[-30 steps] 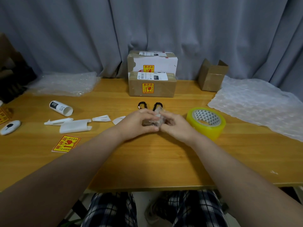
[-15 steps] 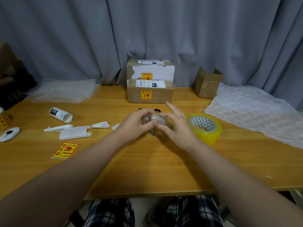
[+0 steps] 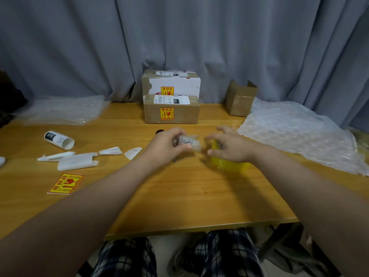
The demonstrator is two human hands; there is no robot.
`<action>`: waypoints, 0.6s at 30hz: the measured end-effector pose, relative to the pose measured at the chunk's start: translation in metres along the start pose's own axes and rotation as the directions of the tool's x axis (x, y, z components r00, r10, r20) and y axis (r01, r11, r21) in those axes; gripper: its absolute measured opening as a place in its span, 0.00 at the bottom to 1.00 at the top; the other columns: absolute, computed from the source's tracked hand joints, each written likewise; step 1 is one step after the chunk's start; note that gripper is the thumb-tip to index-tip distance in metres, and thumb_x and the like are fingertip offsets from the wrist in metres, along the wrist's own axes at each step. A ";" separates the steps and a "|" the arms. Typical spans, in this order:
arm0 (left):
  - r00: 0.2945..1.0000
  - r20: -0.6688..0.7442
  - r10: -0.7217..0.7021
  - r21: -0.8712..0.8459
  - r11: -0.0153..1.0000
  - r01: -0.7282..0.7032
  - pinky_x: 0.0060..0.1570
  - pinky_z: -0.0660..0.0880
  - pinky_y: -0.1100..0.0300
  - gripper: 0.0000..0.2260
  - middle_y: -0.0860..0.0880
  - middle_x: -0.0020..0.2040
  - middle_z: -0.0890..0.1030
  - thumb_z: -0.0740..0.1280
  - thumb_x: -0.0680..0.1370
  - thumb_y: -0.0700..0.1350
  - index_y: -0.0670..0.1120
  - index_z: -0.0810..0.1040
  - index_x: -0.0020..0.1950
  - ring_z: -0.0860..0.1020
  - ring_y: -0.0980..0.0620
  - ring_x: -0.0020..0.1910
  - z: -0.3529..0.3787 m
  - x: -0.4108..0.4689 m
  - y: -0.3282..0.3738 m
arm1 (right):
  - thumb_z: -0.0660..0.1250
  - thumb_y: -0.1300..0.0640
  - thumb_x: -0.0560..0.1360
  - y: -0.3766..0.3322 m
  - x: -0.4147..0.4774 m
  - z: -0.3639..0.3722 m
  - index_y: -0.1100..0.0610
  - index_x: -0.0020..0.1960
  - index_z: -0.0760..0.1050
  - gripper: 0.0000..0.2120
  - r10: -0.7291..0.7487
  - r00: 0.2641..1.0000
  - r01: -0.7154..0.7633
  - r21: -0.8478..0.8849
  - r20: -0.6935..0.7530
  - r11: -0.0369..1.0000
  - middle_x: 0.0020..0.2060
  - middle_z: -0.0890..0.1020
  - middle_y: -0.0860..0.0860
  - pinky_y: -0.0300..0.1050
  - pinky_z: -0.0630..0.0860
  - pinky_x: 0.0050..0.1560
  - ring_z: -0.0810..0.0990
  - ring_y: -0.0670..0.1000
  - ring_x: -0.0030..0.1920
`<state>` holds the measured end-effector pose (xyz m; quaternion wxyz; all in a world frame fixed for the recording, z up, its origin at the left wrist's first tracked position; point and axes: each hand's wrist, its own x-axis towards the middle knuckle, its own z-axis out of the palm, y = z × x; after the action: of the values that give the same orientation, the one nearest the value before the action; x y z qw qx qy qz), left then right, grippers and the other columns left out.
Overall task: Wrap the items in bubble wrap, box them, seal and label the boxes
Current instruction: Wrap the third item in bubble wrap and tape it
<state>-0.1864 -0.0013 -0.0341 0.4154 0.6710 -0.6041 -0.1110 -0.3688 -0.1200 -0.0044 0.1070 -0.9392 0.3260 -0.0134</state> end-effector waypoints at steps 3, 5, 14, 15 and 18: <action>1.000 0.024 -0.011 0.040 0.999 0.010 0.44 0.73 0.62 0.15 0.52 0.49 0.79 0.71 0.74 0.49 0.49 0.76 0.58 0.77 0.54 0.46 0.007 -0.005 0.002 | 0.69 0.42 0.73 0.000 -0.008 -0.005 0.44 0.73 0.63 0.32 0.030 0.976 0.026 -0.253 0.215 0.967 0.75 0.54 0.54 0.50 0.68 0.66 0.66 0.58 0.70; 0.999 0.038 -0.026 0.048 0.999 0.024 0.48 0.75 0.59 0.15 0.51 0.50 0.79 0.71 0.73 0.50 0.49 0.75 0.58 0.78 0.53 0.47 0.011 -0.008 0.003 | 0.72 0.46 0.72 -0.006 -0.010 -0.008 0.46 0.71 0.67 0.30 0.010 0.974 0.070 -0.339 0.228 0.938 0.73 0.57 0.53 0.48 0.71 0.61 0.69 0.57 0.67; 0.997 -0.034 -0.068 -0.001 0.998 0.068 0.41 0.68 0.69 0.15 0.54 0.50 0.76 0.72 0.73 0.48 0.49 0.75 0.57 0.74 0.56 0.46 0.010 -0.015 0.004 | 0.64 0.66 0.74 -0.015 -0.009 -0.009 0.55 0.39 0.69 0.09 -0.090 0.977 0.156 -0.360 0.194 0.920 0.66 0.70 0.57 0.42 0.65 0.34 0.76 0.54 0.45; 0.997 -0.037 -0.069 0.000 0.998 0.069 0.40 0.68 0.70 0.14 0.54 0.50 0.76 0.72 0.73 0.48 0.49 0.75 0.57 0.74 0.56 0.45 0.009 -0.016 0.003 | 0.62 0.67 0.75 -0.015 -0.010 -0.008 0.55 0.38 0.68 0.10 -0.119 0.974 0.186 -0.377 0.193 0.908 0.65 0.72 0.57 0.42 0.64 0.33 0.75 0.52 0.42; 0.997 -0.031 -0.071 0.017 0.997 0.072 0.40 0.69 0.68 0.14 0.53 0.51 0.76 0.73 0.73 0.47 0.50 0.75 0.56 0.75 0.56 0.46 0.006 -0.017 0.000 | 0.61 0.65 0.77 -0.021 -0.011 -0.004 0.58 0.43 0.71 0.05 -0.151 0.973 0.221 -0.511 0.176 0.831 0.66 0.68 0.56 0.47 0.72 0.42 0.74 0.55 0.49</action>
<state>-0.1944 0.0113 -0.0436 0.4142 0.6975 -0.5743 -0.1103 -0.3657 -0.0980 0.0046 -0.1356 -0.9585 0.2167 0.1265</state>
